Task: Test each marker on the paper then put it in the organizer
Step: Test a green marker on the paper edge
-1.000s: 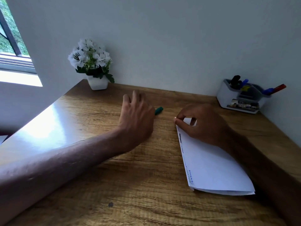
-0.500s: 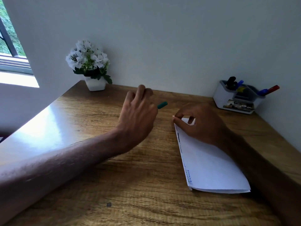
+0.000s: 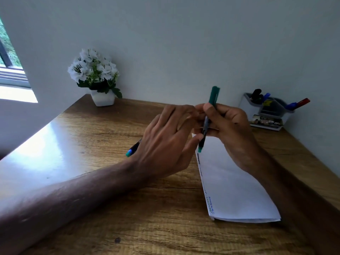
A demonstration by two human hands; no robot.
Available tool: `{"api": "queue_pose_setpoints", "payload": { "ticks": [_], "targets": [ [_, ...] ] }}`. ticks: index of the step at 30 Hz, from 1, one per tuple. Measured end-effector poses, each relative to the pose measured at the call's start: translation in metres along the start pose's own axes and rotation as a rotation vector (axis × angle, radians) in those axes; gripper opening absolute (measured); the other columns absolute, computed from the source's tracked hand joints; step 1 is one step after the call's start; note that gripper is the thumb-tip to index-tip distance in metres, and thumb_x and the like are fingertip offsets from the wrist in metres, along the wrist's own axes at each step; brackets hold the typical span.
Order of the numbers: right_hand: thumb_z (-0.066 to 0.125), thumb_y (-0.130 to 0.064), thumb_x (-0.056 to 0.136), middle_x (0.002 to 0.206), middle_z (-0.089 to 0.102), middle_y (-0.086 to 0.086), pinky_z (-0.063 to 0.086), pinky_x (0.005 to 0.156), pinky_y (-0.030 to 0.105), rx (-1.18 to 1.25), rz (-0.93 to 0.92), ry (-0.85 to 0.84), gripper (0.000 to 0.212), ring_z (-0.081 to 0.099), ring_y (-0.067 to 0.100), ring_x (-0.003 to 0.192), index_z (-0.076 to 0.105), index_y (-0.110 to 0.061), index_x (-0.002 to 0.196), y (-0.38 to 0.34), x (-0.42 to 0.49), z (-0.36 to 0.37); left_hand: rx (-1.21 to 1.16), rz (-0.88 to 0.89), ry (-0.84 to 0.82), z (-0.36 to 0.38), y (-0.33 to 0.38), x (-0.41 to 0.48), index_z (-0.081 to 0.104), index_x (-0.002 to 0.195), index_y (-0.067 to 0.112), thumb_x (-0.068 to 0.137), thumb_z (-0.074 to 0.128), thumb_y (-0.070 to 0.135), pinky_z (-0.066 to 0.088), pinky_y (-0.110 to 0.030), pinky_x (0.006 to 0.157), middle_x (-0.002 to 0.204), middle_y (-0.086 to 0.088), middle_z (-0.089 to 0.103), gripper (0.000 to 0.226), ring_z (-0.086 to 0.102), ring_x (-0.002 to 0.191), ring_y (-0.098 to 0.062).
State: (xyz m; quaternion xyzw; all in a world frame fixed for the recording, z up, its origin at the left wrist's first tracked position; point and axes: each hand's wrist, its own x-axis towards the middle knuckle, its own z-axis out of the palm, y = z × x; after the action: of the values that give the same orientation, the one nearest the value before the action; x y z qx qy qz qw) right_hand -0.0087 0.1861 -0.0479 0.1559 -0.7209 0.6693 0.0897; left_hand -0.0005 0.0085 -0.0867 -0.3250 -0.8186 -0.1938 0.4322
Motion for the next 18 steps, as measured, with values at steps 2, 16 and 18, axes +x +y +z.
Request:
{"api": "queue_pose_setpoints", "payload": {
  "ticks": [2,16,18],
  "targets": [
    [0.049,-0.021,0.106,0.089,0.078,0.003,0.063,0.069,0.034,-0.037,-0.033,0.008,0.028,0.076,0.020,0.079,0.070,-0.005,0.116,-0.003,0.002,-0.006,-0.012,0.024,-0.004,-0.002,0.004,0.000,0.069,0.120,0.005,0.098,0.061,0.026,0.051,-0.041,0.086,0.130,-0.013,0.062,0.032,0.056,0.117,-0.027],
    [0.045,-0.048,0.104,0.099,0.075,-0.003,0.055,0.072,0.044,-1.054,-0.476,-0.312,0.033,0.069,0.021,0.082,0.065,-0.032,0.126,0.013,0.010,-0.026,-0.023,-0.019,-0.163,0.006,-0.005,-0.002,0.051,0.145,0.005,0.099,0.061,0.014,0.045,-0.037,0.102,0.144,-0.010,0.055,0.048,0.049,0.131,-0.024],
    [0.046,-0.047,0.103,0.085,0.072,-0.008,0.053,0.063,0.040,-1.074,-0.528,-0.299,0.031,0.063,0.014,0.067,0.068,-0.032,0.118,0.008,0.006,-0.023,-0.016,0.014,-0.206,0.009,-0.007,-0.004,0.048,0.148,0.004,0.096,0.063,0.007,0.046,-0.038,0.100,0.141,-0.009,0.059,0.054,0.053,0.127,-0.025]
  ]
}}
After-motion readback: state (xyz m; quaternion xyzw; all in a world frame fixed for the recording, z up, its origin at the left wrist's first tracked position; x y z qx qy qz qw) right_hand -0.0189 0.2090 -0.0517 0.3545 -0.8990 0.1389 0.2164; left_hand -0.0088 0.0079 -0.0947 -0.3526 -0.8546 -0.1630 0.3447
